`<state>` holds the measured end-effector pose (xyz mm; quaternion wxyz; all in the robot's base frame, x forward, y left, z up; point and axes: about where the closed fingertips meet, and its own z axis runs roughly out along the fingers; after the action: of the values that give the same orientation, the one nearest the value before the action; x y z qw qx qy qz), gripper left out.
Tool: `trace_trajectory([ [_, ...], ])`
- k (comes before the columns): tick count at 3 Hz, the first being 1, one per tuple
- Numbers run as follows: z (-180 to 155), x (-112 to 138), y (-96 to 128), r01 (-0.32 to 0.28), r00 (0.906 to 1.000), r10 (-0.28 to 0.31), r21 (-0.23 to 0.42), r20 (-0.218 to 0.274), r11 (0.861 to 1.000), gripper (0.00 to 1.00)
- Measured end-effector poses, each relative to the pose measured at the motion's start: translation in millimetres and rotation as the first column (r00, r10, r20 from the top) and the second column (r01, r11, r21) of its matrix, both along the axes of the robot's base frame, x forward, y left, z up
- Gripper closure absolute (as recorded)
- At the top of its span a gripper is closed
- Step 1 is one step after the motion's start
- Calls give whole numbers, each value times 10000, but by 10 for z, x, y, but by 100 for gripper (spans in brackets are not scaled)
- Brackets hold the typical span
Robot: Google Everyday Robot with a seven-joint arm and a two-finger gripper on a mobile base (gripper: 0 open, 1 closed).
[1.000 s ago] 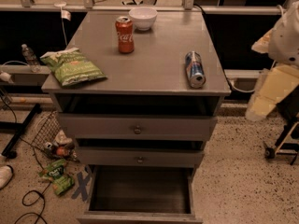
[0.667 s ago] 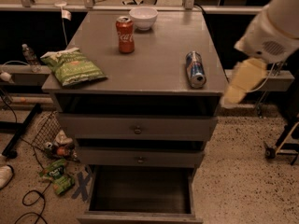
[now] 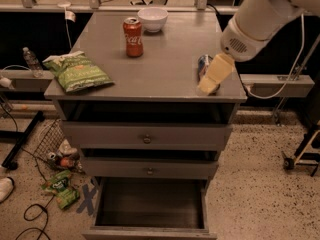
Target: Place redbull can into bottom drawer
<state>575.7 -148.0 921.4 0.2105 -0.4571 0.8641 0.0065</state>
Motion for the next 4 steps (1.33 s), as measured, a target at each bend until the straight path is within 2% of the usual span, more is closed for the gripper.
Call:
trace_trajectory([
  [1,-127,272,152,1131,9934,-1131,9,195,9936,0],
  [2,-325,627,138,2292,9732,-2292,29,200,9734,0],
  [4,-638,969,95,3150,9489,-3150,-52,-187,9491,0],
])
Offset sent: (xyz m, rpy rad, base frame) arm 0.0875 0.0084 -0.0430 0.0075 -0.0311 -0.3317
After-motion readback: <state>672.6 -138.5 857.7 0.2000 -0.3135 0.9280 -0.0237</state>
